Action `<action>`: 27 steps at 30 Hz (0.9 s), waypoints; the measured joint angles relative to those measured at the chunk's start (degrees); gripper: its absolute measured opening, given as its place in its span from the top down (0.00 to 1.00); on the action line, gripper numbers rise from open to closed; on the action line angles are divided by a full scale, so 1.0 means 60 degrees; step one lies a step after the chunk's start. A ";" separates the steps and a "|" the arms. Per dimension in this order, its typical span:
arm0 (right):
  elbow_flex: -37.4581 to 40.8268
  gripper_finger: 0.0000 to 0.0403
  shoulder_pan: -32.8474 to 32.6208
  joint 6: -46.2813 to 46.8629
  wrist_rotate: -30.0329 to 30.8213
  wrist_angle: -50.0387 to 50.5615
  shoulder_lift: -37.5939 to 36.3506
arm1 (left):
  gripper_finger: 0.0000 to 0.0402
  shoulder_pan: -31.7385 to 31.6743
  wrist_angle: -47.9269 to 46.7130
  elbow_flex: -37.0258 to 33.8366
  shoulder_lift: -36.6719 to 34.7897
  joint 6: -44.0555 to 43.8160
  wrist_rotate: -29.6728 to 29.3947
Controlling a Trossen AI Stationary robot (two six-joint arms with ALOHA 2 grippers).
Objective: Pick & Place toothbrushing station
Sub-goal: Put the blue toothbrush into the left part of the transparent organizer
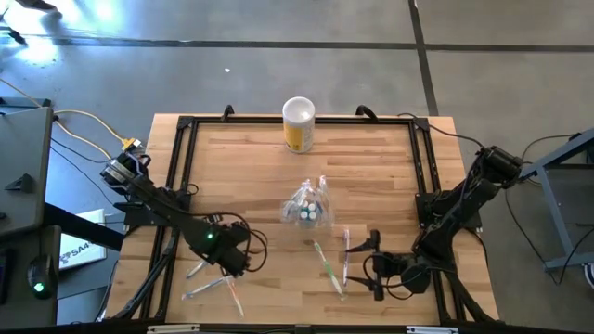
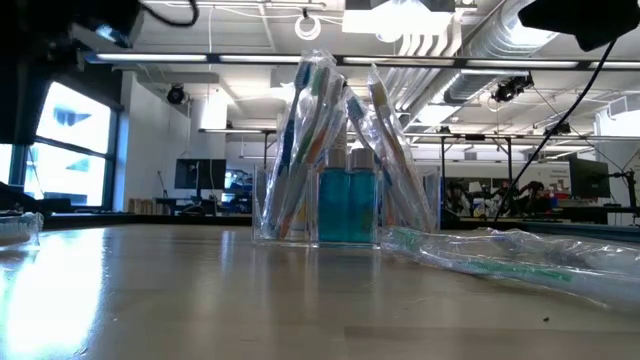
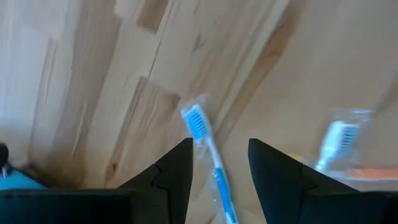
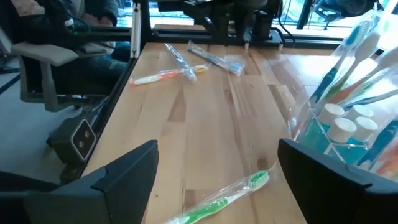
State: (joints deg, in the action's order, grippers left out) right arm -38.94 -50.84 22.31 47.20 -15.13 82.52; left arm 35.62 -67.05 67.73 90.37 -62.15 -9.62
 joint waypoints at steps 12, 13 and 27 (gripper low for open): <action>0.0000 0.20 0.0468 -0.0007 -0.0718 0.0199 0.0004 | 0.63 0.0004 0.1028 -0.0884 -0.0004 -0.1564 0.0691; 0.0000 0.20 0.0492 -0.0007 -0.0722 0.0218 0.0004 | 0.63 0.0004 0.1002 -0.0928 -0.0004 -0.1727 0.0730; 0.0000 0.20 0.0500 0.0039 -0.1132 0.0239 0.0004 | 0.63 0.0004 0.1015 -0.1495 -0.0008 -0.2624 0.1337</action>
State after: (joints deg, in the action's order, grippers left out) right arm -38.94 -47.83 22.54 40.41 -13.69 82.54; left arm 35.64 -60.96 58.76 90.32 -77.89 -1.59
